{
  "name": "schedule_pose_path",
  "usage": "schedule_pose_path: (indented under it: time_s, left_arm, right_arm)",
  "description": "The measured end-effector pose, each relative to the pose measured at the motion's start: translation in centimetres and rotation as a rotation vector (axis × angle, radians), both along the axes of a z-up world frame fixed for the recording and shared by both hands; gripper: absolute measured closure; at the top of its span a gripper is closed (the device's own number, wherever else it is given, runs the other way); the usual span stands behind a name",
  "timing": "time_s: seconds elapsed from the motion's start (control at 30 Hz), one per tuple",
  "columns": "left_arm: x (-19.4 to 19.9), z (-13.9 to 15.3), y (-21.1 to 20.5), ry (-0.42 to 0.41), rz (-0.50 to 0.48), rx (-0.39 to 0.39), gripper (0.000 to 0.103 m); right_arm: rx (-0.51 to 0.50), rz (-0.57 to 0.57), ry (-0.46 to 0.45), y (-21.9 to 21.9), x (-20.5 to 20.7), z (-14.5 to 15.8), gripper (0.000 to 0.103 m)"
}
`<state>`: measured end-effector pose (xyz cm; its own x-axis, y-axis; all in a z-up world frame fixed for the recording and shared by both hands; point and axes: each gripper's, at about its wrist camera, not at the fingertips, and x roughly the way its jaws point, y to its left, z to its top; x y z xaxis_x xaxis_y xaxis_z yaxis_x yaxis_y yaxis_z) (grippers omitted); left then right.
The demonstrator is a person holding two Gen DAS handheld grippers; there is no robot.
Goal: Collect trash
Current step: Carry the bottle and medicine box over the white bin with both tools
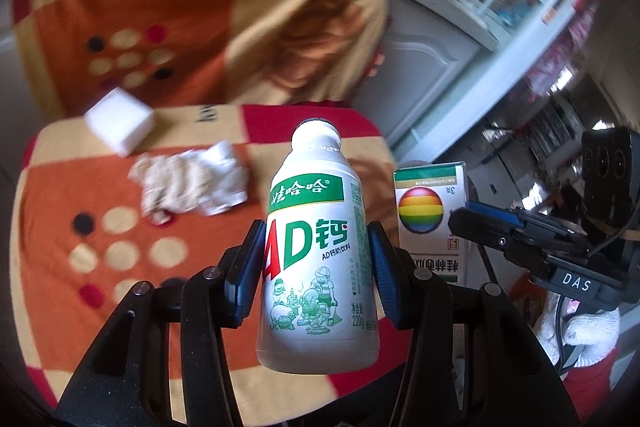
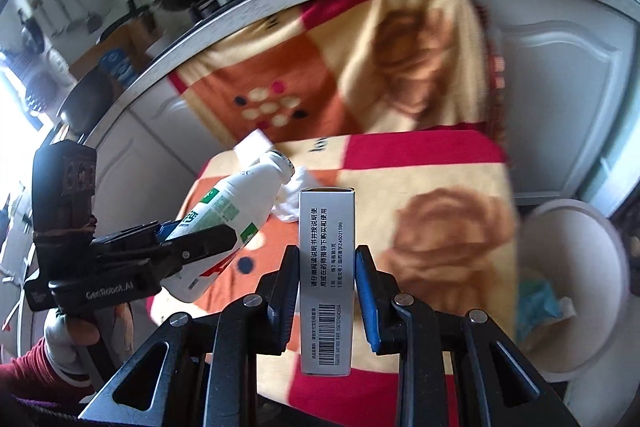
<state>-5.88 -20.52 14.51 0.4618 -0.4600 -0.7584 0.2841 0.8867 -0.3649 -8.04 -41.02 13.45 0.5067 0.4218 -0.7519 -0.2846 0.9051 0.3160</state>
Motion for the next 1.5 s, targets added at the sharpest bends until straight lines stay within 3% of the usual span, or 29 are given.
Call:
schedule_pose_path:
  time_s: [0.33,0.7,1.07,1.5]
  left_arm:
    - [1.5,-0.2,-10.5,-0.054,-0.17,0.068,0.055]
    - [3.5,-2.0,-19.6,-0.034,-0.302,0.092,0.055]
    - [5.1,-5.3,-25.4,0.025,-0.353,0.107,0.055]
    - [6.6,-8.6,-29.4,0.079,-0.355,0.125,0.055]
  right_arm:
    - [-0.013,-0.202,0.001,-9.2,-1.0,-0.1,0.077]
    - [-0.025,-0.362,0.035,-16.8,-1.7,-1.7,0.077]
    - [-0.043,-0.463,0.102,-22.0,-1.0,-5.3,0.077]
    - [-0.052,-0.534,0.161,-24.7,0.0,-8.9,0.077]
